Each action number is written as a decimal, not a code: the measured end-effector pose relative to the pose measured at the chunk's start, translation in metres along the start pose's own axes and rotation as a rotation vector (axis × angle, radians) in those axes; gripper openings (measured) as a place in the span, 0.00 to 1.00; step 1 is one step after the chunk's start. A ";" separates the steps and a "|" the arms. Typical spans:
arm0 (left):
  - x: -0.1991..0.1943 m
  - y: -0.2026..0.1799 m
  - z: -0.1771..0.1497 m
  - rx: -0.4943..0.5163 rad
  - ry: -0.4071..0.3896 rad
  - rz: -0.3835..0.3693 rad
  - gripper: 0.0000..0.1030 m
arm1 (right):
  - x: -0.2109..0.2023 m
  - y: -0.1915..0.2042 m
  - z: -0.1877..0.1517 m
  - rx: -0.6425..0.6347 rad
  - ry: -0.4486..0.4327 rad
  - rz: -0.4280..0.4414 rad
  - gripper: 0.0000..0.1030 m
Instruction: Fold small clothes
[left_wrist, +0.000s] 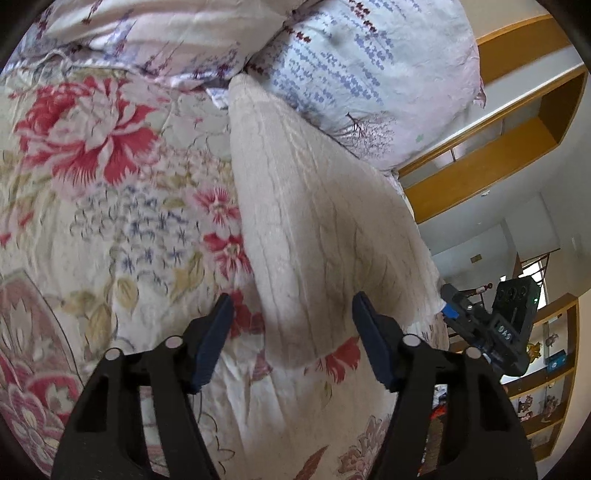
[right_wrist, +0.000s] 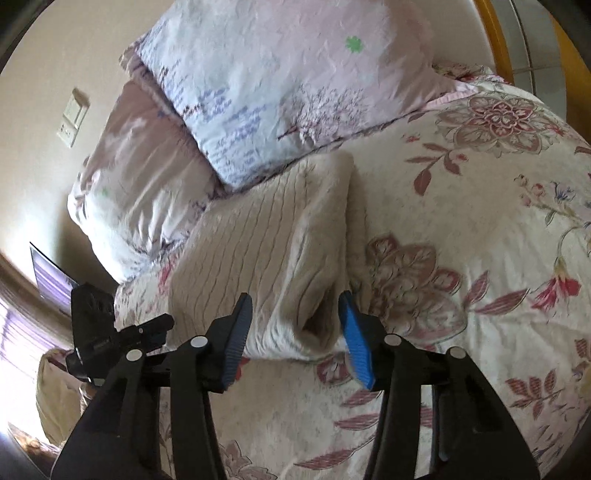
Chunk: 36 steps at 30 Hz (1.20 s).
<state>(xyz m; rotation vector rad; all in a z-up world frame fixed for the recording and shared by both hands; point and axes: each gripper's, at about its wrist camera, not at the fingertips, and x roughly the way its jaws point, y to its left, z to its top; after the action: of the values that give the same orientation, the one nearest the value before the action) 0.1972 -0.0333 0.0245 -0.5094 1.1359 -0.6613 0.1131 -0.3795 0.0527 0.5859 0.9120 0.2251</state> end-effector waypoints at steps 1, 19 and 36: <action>0.001 0.000 -0.002 -0.003 0.005 -0.006 0.52 | 0.003 0.001 -0.003 -0.007 0.009 -0.002 0.38; 0.000 0.018 -0.021 0.016 0.038 -0.037 0.16 | 0.012 -0.007 -0.018 -0.125 -0.034 -0.276 0.10; 0.005 -0.011 0.025 0.176 -0.103 0.294 0.76 | 0.025 -0.036 0.045 0.249 0.001 0.058 0.37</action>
<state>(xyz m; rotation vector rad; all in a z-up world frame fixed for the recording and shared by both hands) 0.2198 -0.0435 0.0372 -0.2172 1.0187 -0.4679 0.1624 -0.4156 0.0365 0.8439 0.9313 0.1648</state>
